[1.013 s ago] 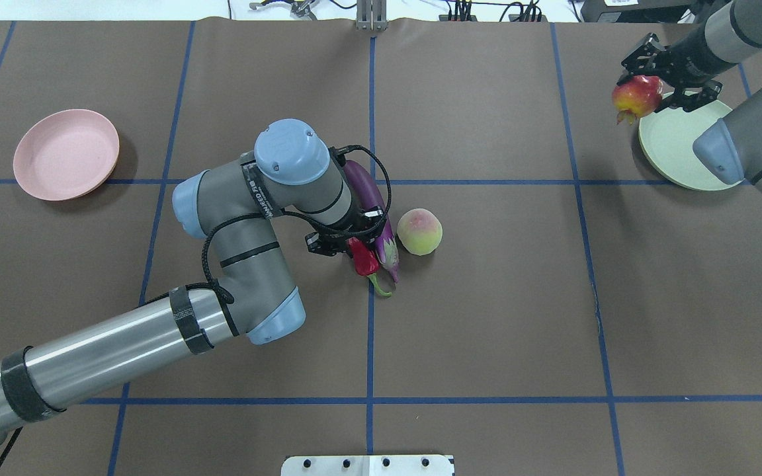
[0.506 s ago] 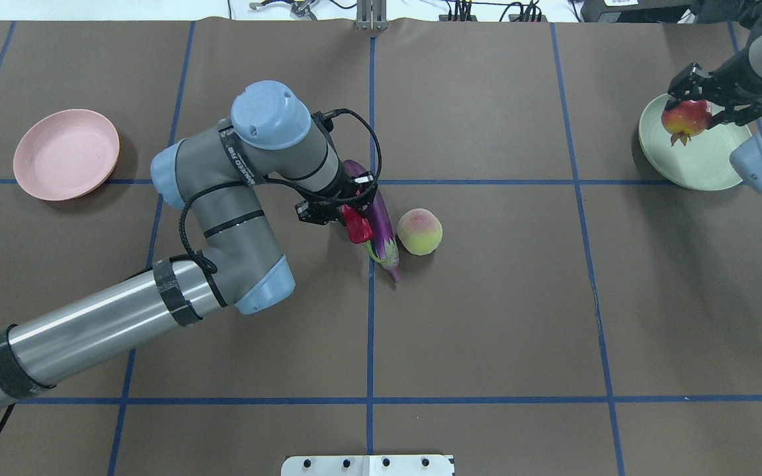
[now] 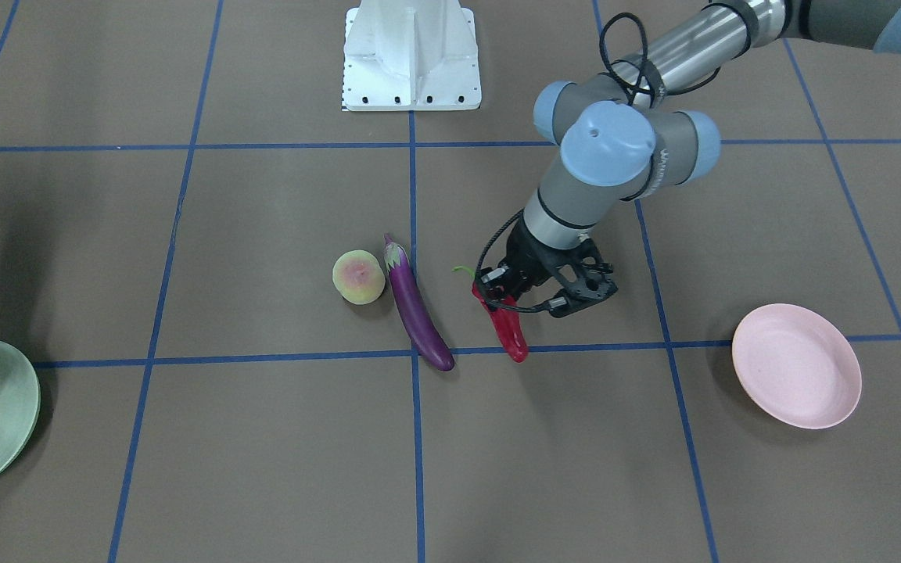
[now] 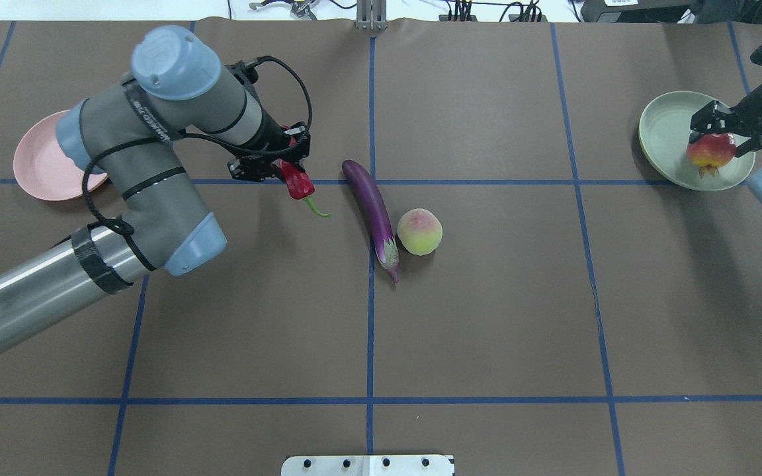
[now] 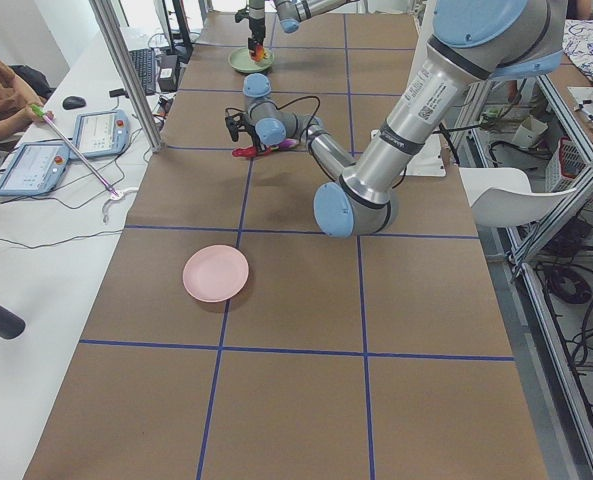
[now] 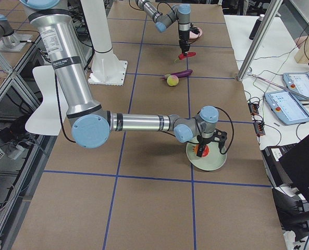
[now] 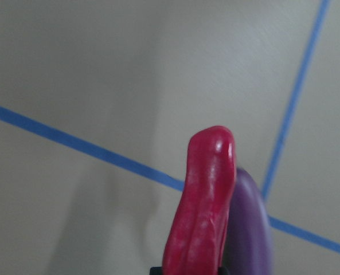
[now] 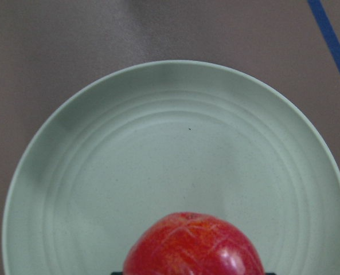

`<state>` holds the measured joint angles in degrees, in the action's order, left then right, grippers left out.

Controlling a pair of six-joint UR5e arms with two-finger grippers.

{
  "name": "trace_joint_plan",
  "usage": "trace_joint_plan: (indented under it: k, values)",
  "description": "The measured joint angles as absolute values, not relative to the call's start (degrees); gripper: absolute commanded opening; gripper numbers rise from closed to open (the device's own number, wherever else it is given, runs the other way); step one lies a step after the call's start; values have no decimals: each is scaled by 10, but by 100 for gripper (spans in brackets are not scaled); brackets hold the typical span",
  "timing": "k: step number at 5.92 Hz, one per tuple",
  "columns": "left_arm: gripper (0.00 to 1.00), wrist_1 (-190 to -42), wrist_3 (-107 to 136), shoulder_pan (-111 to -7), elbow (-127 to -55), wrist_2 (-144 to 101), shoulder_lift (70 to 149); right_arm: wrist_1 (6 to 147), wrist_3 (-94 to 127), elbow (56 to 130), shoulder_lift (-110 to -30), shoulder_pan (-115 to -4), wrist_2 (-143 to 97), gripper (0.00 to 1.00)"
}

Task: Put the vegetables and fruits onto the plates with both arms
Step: 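Place the chili on the pink plate while the right gripper releases the apple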

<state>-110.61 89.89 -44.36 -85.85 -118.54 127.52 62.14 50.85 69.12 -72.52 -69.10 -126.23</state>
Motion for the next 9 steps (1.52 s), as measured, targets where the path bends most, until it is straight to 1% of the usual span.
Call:
trace_joint_plan:
  k: [1,3,4,5,6,7,9]
  values:
    - [0,-1105,863,-468,-872,-1186,1239,621,505,710,-732,-691,-1264,100]
    - [0,-1105,692,-532,-874,-1186,1157,623,537,791,-744,-685,-1280,100]
    - [0,-1104,607,-571,-856,-1192,1130,622,579,829,-746,-665,-1301,100]
    - [0,-1104,531,-609,-819,-1202,1119,621,640,864,-744,-630,-1306,100]
    - [32,-1103,471,-640,-779,-1208,1117,620,703,894,-739,-594,-1300,100]
    - [99,-1104,438,-661,-744,-1210,1119,620,765,925,-732,-562,-1289,100]
    - [100,-1102,435,-673,-720,-1232,1139,622,873,967,-714,-498,-1239,100]
